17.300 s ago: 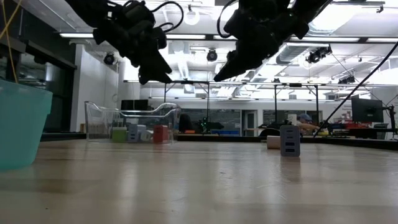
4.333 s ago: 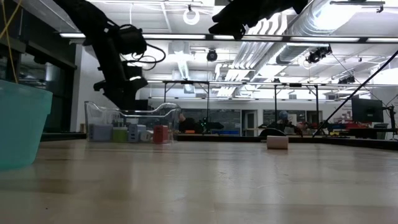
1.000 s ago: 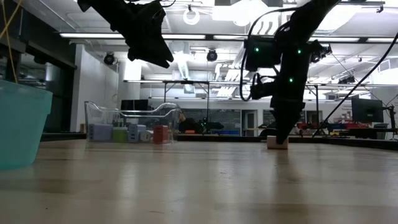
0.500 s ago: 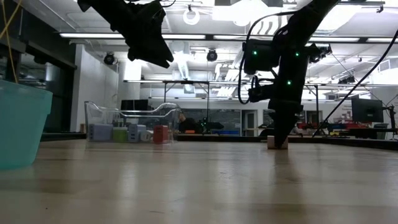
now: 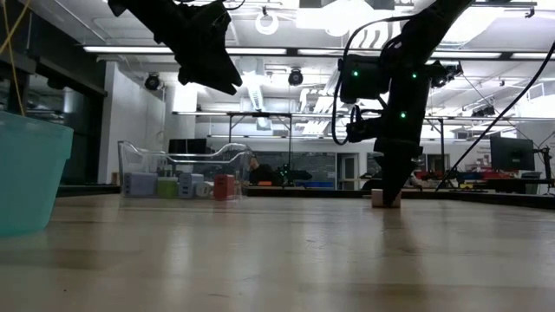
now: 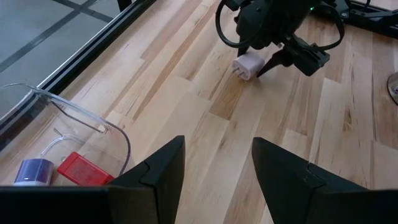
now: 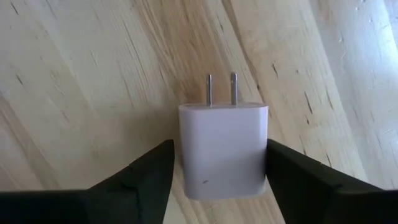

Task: Pick & Place Office items
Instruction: Put the white charger adapter into the transparent bin

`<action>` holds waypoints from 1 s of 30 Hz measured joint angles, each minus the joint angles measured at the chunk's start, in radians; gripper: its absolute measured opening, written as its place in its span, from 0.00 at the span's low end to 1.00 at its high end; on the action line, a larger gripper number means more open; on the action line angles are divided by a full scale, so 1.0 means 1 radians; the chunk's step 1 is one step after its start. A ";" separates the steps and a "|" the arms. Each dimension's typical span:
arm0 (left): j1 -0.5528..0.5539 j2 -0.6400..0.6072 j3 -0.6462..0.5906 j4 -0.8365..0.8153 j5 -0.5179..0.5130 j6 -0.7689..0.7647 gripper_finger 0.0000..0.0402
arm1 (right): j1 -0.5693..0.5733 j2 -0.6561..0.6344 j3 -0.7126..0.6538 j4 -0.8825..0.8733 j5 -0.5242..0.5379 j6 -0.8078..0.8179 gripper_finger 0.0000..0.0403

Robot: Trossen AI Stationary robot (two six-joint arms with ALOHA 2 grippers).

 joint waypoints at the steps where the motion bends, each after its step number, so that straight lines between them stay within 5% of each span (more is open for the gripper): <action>1: 0.000 0.000 0.000 0.000 0.000 0.000 0.45 | 0.000 0.000 0.000 0.000 0.000 0.000 0.56; 23: 0.000 0.000 0.000 0.000 0.000 0.000 0.45 | 0.000 0.000 0.000 0.000 -0.002 0.000 0.46; 30: 0.000 0.000 0.000 0.000 0.000 0.000 0.45 | 0.000 -0.002 0.000 0.038 -0.087 0.000 0.46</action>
